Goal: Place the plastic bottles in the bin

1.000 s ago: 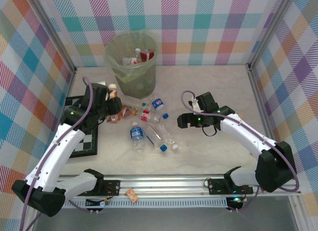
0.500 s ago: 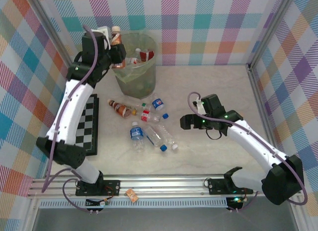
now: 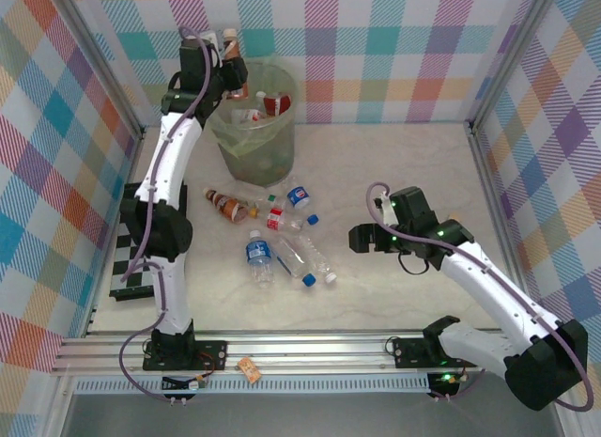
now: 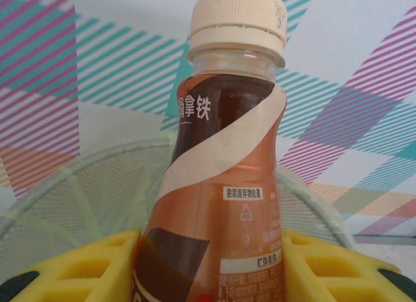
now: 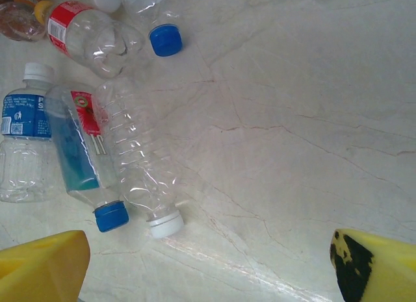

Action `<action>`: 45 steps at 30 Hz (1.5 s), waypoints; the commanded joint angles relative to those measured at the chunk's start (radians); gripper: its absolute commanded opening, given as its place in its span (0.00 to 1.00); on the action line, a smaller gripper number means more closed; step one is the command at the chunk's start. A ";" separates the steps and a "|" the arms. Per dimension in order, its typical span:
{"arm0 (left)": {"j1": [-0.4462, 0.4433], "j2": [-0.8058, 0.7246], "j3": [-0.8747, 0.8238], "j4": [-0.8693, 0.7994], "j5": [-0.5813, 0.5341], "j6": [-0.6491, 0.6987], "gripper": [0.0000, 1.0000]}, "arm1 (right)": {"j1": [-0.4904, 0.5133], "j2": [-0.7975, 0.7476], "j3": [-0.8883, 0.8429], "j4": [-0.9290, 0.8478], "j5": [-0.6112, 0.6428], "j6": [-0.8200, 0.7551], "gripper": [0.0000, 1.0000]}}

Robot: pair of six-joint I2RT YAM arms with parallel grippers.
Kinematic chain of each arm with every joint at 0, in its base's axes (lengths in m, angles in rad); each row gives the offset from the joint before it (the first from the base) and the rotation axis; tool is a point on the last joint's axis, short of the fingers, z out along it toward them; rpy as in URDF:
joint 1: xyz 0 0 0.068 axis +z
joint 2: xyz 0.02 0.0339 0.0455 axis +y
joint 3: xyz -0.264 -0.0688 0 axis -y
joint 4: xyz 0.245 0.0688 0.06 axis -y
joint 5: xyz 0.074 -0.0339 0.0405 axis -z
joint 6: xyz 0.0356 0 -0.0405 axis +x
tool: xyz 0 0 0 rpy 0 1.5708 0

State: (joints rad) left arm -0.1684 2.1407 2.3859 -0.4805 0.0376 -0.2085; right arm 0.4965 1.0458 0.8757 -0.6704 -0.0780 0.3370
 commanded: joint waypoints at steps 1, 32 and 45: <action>0.009 0.038 0.034 -0.053 0.044 0.011 0.18 | -0.006 -0.019 -0.021 -0.022 0.017 0.005 0.95; -0.001 -0.139 -0.023 -0.155 0.062 0.130 0.91 | -0.006 -0.014 -0.016 -0.024 0.022 -0.008 0.95; -0.124 -0.692 -0.556 -0.133 -0.099 0.091 0.89 | -0.006 0.030 -0.018 0.003 0.015 -0.022 0.95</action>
State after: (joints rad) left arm -0.2535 1.5253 1.9247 -0.6151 0.0097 -0.1005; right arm 0.4965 1.0603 0.8524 -0.6846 -0.0456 0.3317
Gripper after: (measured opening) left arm 0.892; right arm 0.951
